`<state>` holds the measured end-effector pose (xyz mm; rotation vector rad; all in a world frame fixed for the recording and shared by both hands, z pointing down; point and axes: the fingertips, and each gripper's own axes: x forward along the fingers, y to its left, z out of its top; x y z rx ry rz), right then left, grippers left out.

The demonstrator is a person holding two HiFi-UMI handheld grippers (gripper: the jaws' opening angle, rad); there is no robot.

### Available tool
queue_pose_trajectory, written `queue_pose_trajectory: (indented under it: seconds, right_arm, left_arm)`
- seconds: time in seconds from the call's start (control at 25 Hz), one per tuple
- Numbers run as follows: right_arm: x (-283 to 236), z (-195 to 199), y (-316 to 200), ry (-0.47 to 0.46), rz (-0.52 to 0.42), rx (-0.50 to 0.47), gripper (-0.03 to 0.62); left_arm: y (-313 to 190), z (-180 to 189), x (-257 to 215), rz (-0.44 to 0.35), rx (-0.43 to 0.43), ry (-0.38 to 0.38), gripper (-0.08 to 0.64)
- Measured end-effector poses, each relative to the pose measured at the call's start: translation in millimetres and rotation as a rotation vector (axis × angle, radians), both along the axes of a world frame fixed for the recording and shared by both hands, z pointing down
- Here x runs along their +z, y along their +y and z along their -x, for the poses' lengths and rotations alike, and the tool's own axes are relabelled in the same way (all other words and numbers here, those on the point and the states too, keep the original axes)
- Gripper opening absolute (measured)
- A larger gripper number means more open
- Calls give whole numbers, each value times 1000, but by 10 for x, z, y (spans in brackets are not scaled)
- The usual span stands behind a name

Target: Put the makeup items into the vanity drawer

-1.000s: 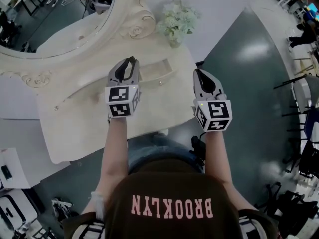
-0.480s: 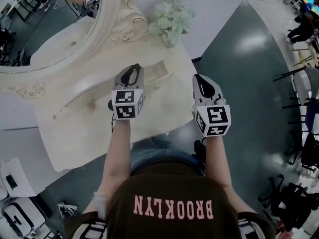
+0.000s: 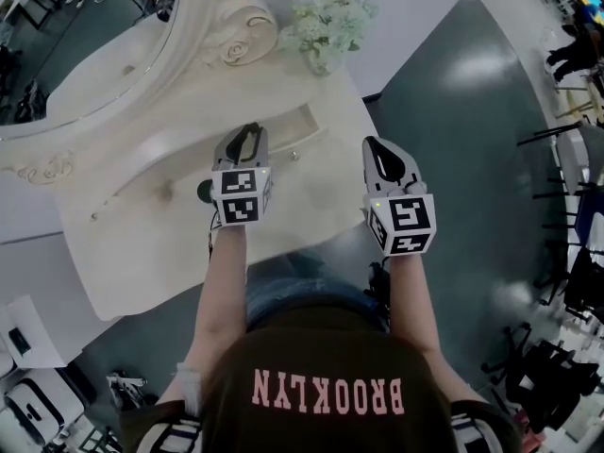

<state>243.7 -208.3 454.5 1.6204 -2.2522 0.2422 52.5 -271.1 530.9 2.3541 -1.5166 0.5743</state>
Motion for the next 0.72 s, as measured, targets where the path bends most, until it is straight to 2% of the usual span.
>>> queue_pose_trajectory:
  seconds: [0.24,0.4,0.72]
  right_arm:
    - [56,53,-31,8,12,-22,-11]
    - [51,79,-27,8,8,-33,-11]
    - [-59,123,1,4,-15,-48,-11]
  left_arm:
    - [-1,44,140,44,-36,-36,97]
    - [47,30,173,114,-52,-3,100]
    - [98,104,74,98,-68,7,129]
